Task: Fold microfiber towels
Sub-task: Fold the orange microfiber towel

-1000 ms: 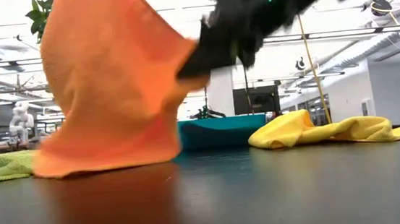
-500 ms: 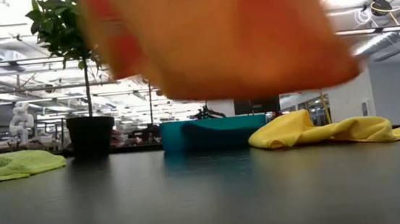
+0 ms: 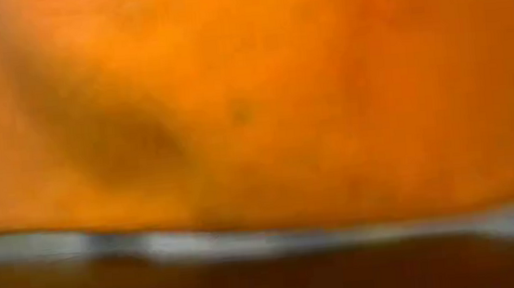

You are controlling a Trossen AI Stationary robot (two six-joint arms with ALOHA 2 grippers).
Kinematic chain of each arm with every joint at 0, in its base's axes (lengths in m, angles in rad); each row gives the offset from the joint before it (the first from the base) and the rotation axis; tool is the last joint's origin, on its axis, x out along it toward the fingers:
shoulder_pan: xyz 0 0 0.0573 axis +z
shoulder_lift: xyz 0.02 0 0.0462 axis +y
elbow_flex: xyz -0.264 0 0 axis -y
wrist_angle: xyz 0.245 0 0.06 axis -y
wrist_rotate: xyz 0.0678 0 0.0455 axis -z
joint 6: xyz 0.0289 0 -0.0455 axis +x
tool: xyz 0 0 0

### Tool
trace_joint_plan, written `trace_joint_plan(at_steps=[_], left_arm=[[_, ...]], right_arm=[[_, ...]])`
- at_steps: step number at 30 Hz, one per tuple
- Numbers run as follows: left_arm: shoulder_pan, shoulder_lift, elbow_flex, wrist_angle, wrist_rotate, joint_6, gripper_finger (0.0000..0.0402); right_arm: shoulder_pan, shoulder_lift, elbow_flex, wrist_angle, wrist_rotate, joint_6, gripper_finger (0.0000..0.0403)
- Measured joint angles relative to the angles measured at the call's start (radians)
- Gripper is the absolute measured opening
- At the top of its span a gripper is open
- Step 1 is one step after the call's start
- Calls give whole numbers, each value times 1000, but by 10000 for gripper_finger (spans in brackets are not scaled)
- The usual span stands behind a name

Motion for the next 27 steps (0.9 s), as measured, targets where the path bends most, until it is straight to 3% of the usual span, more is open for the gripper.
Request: trace_joint_plan(at_steps=[4,9,14,19,23,27], left_arm=[[32,41,0,-101,-26,-56,5],[102,101,0,-244,-35,-131,22],[176,140,0,-308,-36,-130,17],[252,145,-28,-302,-36,-57,5],[318,145,-68,-304,-34,-12,18],[377,143,-116,-301,-6,19,23]], right_arm=[[-29,-1,0,-115,14,108,0],[-96,0,0,-294,14,251,0],[-191,0,0,-485,15,365,0],[-268,0,0,-616,13,391,0],[-306,0,0,-700,1,383,0],[-329,0,0,-777,-79,377,0]])
